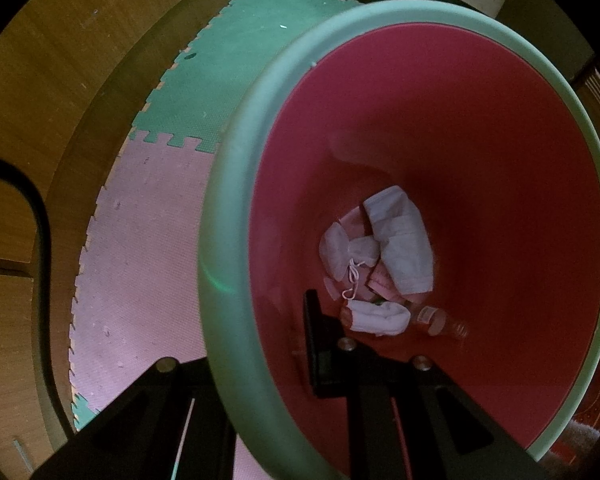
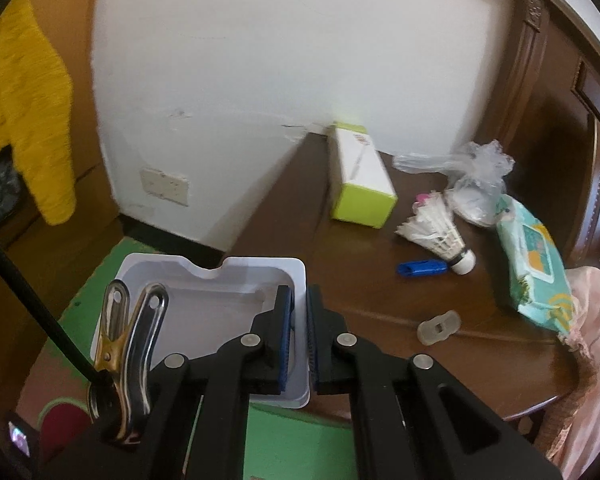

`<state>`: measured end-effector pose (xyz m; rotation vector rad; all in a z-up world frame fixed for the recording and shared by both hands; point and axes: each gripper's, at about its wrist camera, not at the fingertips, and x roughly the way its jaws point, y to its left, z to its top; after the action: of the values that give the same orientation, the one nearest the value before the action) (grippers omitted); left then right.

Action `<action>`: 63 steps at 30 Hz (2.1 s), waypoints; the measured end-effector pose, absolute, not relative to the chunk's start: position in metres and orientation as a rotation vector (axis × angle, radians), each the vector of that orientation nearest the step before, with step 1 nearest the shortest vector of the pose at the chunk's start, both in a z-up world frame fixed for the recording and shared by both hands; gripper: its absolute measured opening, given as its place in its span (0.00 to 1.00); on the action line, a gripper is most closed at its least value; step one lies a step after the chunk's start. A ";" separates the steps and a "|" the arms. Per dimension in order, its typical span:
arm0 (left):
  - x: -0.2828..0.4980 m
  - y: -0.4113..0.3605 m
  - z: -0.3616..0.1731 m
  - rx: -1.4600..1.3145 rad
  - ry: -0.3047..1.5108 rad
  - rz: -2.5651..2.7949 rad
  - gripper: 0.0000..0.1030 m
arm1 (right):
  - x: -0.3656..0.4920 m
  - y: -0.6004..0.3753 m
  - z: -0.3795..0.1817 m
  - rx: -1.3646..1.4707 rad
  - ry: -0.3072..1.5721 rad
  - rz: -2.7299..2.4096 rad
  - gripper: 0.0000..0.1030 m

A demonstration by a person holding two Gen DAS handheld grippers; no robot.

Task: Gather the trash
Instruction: 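Carry the white plastic tray from the nightstand over the red bucket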

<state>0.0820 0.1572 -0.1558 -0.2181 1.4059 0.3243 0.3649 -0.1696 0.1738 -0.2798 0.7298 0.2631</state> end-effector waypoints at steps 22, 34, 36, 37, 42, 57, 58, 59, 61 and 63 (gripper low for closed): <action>0.082 0.157 -0.156 -0.218 1.405 0.324 0.10 | 0.241 -0.064 0.097 -0.358 0.858 0.651 0.08; 0.082 0.157 -0.156 -0.209 1.407 0.324 0.10 | 0.202 -0.038 0.032 -0.366 0.994 0.709 0.08; 0.082 0.157 -0.156 -0.207 1.407 0.324 0.10 | 0.197 -0.033 0.018 -0.375 1.022 0.716 0.08; 0.082 0.158 -0.156 -0.206 1.407 0.324 0.10 | 0.194 -0.029 0.009 -0.383 1.033 0.720 0.08; 0.082 0.158 -0.156 -0.206 1.406 0.324 0.10 | 0.183 -0.018 -0.017 -0.414 1.070 0.744 0.08; 0.082 0.159 -0.155 -0.205 1.402 0.324 0.10 | 0.171 0.008 -0.059 -0.546 1.095 0.781 0.08; 0.082 0.159 -0.155 -0.205 1.402 0.324 0.10 | 0.170 0.010 -0.063 -0.555 1.100 0.783 0.08; 0.083 0.159 -0.155 -0.205 1.402 0.324 0.10 | 0.169 0.011 -0.066 -0.560 1.103 0.785 0.08; 0.082 0.159 -0.155 -0.205 1.401 0.324 0.10 | 0.166 0.014 -0.072 -0.572 1.108 0.795 0.08; 0.082 0.159 -0.155 -0.206 1.400 0.324 0.10 | 0.163 0.018 -0.078 -0.584 1.115 0.809 0.08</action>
<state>0.0821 0.1590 -0.1547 -0.2061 1.4002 0.3238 0.1635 0.0178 -0.0778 -0.5838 1.1145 0.8090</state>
